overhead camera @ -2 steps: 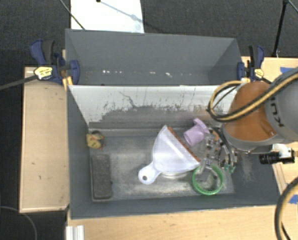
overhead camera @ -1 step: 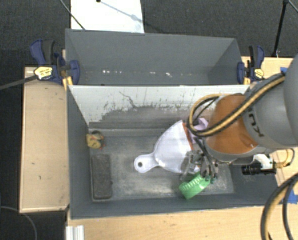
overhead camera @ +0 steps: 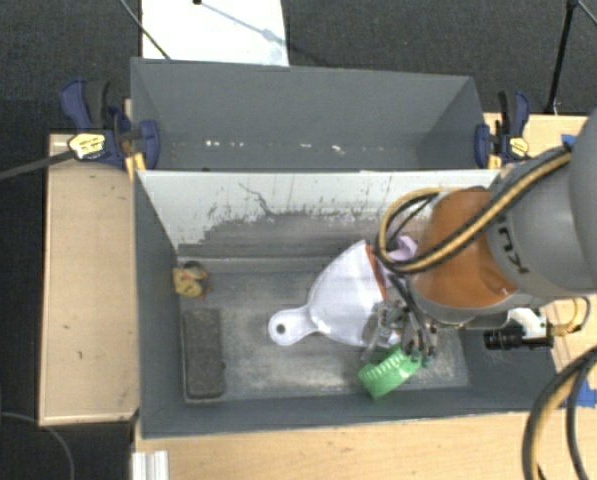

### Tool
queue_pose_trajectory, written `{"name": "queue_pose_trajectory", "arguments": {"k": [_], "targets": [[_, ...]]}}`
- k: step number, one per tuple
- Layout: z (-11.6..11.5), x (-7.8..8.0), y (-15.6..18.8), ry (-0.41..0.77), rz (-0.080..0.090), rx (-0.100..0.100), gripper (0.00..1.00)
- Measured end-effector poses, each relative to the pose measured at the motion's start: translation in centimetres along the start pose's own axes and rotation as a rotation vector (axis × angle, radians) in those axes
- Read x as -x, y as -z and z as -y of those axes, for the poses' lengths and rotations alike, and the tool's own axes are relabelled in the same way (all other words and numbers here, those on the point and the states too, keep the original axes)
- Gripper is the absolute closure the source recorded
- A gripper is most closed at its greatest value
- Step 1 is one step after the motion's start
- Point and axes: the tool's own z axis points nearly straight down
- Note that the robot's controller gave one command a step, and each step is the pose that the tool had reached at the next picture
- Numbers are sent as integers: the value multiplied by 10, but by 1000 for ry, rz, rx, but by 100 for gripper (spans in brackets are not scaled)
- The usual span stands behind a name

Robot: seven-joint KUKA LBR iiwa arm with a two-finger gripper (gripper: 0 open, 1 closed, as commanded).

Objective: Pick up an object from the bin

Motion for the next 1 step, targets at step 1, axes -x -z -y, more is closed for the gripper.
{"name": "queue_pose_trajectory", "arguments": {"k": [1], "targets": [[-6,2,48,5,-7,-4,100]]}}
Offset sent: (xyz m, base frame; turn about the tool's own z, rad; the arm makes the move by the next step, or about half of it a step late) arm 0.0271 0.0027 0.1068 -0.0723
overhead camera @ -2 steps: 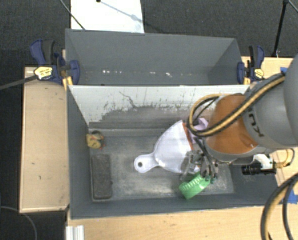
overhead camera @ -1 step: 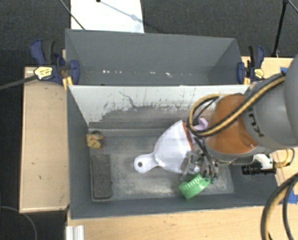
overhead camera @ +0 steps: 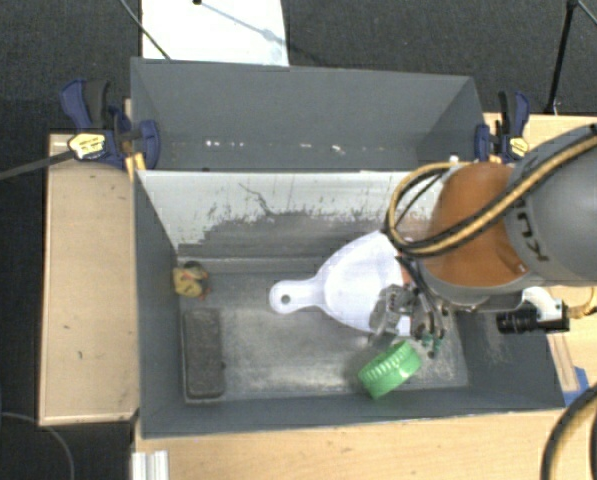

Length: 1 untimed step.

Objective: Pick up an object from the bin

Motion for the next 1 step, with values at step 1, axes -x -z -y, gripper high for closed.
{"name": "queue_pose_trajectory", "arguments": {"k": [1], "targets": [[-6,23,59,70,8,2,100]]}}
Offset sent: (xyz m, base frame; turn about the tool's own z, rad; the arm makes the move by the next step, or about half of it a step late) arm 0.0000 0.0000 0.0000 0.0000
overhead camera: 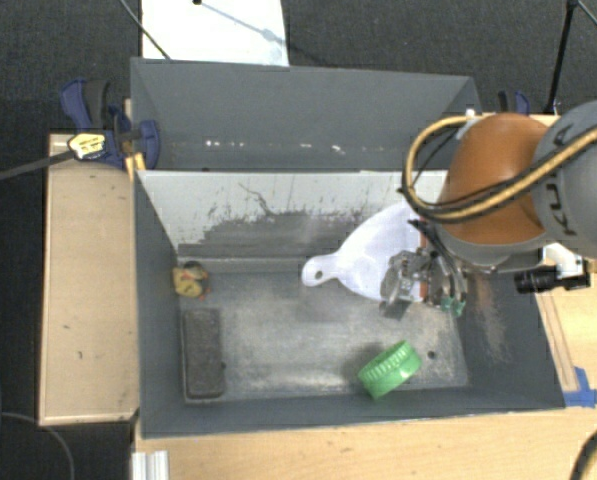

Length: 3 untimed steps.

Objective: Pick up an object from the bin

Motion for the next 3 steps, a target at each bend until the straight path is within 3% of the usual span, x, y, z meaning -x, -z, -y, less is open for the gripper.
{"name": "queue_pose_trajectory", "arguments": {"k": [1,2,3], "targets": [[0,0,0,2,0,0,100],[-10,-5,-41,-21,10,2,100],[19,-15,123,22,-3,-1,100]]}}
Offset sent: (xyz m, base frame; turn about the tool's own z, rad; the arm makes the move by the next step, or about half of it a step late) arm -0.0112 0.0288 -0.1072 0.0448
